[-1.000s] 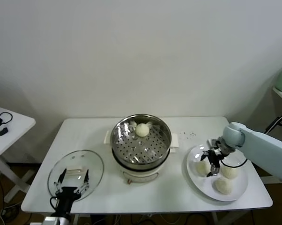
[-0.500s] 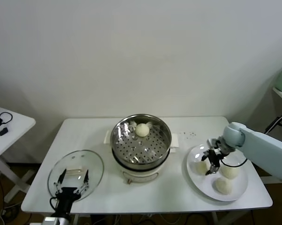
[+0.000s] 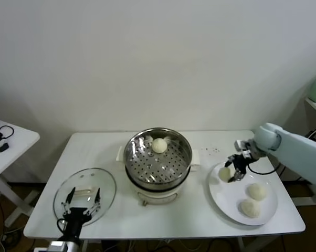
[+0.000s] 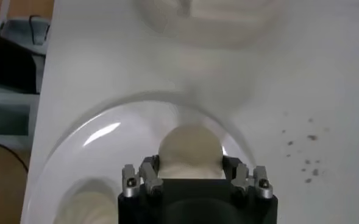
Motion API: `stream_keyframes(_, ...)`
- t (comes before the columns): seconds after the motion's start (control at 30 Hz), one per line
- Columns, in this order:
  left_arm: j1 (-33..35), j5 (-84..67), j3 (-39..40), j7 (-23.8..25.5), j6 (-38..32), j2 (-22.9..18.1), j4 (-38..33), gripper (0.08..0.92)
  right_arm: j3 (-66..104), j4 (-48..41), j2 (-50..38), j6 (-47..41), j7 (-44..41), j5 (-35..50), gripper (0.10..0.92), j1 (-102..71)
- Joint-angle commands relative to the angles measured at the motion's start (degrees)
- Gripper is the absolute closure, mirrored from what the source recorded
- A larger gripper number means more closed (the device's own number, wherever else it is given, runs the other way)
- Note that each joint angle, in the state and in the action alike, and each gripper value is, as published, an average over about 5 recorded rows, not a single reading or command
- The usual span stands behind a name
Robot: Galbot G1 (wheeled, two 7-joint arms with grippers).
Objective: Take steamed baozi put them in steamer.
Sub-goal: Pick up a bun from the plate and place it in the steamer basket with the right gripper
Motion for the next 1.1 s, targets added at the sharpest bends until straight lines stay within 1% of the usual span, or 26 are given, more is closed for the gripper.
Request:
stream_keyframes(0.03,0.06,0.07,0.36,0.14,0.10,0.09,-0.30,0.177,-21.09,-1.13,7.01,-0.39,-1.54,23.01,0.355,30.59)
stream_keyframes(0.17,0.27,0.06,0.56,0.17,0.16,0.18,-0.55,0.177,-23.23,-3.76,14.93,0.09,-2.39,29.19,0.355,35.53)
stream_keyframes(0.27,0.36,0.14,0.74,0.16,0.15,-0.02,-0.72,0.177,-23.16,-4.85,20.16,-0.57,-2.31,31.83,0.355,36.22)
stream_keyframes(0.6,0.15,2.61,3.32,-0.35,0.44,-1.58,-2.45,0.177,-19.02,-7.33,34.13,-3.98,0.06,31.90,0.355,27.70)
stream_keyframes(0.8,-0.06,4.05,4.22,-0.80,0.63,-2.23,-3.10,0.177,-18.83,-9.67,38.77,-4.36,1.06,31.24,0.355,23.30)
stream_keyframes(1.1,0.87,2.32,2.54,-0.97,0.13,-1.77,-3.76,0.177,-18.81,-10.40,39.99,-4.28,1.99,26.42,0.355,17.39)
